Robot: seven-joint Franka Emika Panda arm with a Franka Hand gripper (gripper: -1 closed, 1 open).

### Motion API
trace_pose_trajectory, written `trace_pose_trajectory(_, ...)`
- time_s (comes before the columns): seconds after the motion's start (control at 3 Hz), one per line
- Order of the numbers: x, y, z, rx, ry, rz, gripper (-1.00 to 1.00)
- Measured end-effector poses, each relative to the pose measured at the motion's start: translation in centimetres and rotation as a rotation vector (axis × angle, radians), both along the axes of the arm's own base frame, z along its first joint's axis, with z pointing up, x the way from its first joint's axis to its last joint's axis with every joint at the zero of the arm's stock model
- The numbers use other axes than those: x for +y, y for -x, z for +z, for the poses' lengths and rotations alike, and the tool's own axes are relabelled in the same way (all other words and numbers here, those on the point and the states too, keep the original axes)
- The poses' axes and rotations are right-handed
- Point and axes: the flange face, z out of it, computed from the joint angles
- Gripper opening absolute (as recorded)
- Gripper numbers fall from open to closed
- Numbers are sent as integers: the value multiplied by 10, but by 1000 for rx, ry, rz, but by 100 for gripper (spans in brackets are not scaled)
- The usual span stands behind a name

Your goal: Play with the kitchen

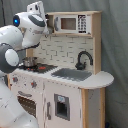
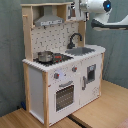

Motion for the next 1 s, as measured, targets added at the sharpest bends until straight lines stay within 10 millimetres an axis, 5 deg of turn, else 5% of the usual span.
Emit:
trace_pose_trajectory(0.33, 4, 3, 0, -6, 7, -1, 100)
trace_pose_trajectory(1.0, 53, 50, 4, -111, 127, -16, 100)
